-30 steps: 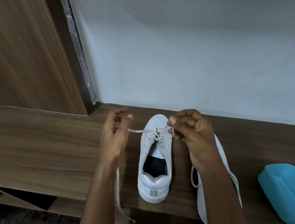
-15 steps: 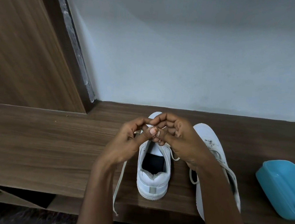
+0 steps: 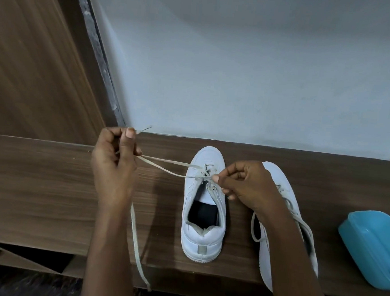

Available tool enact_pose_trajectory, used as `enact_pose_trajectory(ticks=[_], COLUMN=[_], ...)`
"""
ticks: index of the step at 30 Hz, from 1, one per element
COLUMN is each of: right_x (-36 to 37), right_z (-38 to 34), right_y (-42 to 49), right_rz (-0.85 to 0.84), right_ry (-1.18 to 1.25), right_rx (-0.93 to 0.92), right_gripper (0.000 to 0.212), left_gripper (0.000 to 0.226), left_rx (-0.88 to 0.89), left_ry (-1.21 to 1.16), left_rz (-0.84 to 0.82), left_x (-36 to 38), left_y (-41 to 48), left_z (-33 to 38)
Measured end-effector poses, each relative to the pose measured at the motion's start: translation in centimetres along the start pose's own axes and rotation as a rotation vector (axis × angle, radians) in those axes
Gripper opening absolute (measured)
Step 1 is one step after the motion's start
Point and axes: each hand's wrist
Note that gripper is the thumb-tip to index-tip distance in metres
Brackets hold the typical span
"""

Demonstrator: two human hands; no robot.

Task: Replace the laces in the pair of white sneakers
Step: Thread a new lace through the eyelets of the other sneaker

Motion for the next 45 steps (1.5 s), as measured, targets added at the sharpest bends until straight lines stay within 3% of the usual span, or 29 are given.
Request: enact_pose_trajectory(ticks=[3,6,13,17,20,23,28,32,45], right_x=[-0.1,0.5,1.5,1.9,1.5,0.6,-0.7,-1.3,-1.7], right_z=[0.3,0.5,-0.2,-0.4,-0.2,0.2,1.9,2.0,2.6], right_y=[0.0,0.0,-0.2,-0.5,-0.2,0.0,0.5,0.2,0.3], right_rz=[-0.124,-0.176,-0.125,-0.029,0.028,0.015,-0.03,-0.095,-0.13], right_ry=[-0.318,-0.394,-0.519,-0.559,-0.516,-0.412,0.008,0.281,0.422], right_rx=[0.027,0.003,-0.031,-0.078,-0.057,0.025,0.193,0.273,0.298], right_gripper=[0.049,0.067,0.073,0.048,0.022,0.013,0.022,0.031,0.035], left_gripper=[0.019,0.019,0.017,0.013,0.014,0.011,0.011,0.01,0.01], left_rx=[-0.049,-0.078,-0.1,-0.155,-0.225,-0.208,-0.023,0.019,0.048], left_ry=[-0.016,-0.049,0.062,0.107,0.159,0.247,0.527,0.557,0.567], left_rz=[-0.042,-0.096,-0.379,-0.582,-0.766,-0.756,-0.724,-0.734,-0.675], left_x=[0.2,0.6,1.1,2.1,3.2,4.4,5.4,6.1,6.9], left_y=[-0.4,-0.6,-1.0,-1.8,-2.5,-3.2,-3.7,-4.4,-5.3], left_z=[-0.3,-0.4,-0.7,-0.4,-1.1,-1.6,-2.4,-2.6,-2.7])
Point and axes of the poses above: each hand's wrist, its own y-axis towards the middle knuckle, its own x-axis out of the palm, z = x × y
